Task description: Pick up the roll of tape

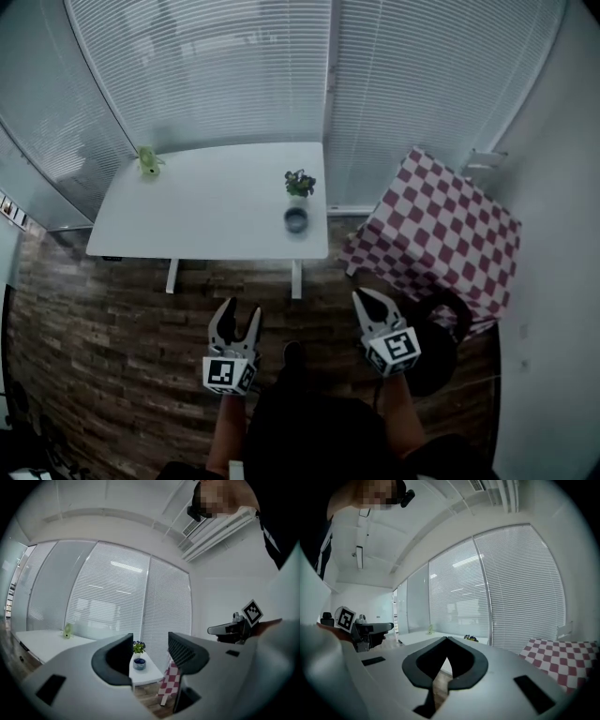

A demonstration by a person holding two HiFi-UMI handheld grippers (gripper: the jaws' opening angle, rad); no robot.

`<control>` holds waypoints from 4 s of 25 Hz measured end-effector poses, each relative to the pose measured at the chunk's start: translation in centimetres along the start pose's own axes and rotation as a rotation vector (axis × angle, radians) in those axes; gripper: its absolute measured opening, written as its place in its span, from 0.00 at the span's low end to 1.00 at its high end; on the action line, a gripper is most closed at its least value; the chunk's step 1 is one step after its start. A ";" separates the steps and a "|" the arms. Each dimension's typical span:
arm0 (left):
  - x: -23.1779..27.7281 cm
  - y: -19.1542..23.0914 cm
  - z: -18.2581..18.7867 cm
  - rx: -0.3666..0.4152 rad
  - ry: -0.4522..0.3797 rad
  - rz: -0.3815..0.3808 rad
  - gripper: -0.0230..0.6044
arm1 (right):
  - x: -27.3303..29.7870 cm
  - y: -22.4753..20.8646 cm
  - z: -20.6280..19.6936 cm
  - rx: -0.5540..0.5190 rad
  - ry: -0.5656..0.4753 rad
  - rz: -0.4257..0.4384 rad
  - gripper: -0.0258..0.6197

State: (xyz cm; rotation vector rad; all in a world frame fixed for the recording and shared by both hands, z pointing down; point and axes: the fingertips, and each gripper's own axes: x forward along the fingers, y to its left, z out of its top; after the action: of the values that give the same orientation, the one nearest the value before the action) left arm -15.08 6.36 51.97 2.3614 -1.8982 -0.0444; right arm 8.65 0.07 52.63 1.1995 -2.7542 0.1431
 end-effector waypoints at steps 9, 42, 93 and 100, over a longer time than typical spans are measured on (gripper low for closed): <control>7.2 4.2 1.2 -0.021 0.007 -0.092 0.41 | 6.4 -1.5 2.1 0.057 -0.011 -0.060 0.05; 24.5 6.0 -9.4 0.141 0.334 -0.301 0.38 | 18.4 -8.1 1.9 0.052 0.065 -0.001 0.05; 35.8 2.6 -29.6 0.691 0.935 -0.567 0.36 | 17.3 -14.2 -1.3 0.120 0.115 -0.110 0.05; 35.7 2.6 -30.7 0.719 1.002 -0.598 0.35 | 16.9 -14.7 -1.7 0.142 0.112 -0.126 0.05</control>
State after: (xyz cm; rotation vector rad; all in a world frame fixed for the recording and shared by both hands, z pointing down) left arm -6.99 -26.91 84.45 2.4080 -0.7474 1.6279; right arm 8.21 -21.86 57.49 1.3508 -2.6010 0.3856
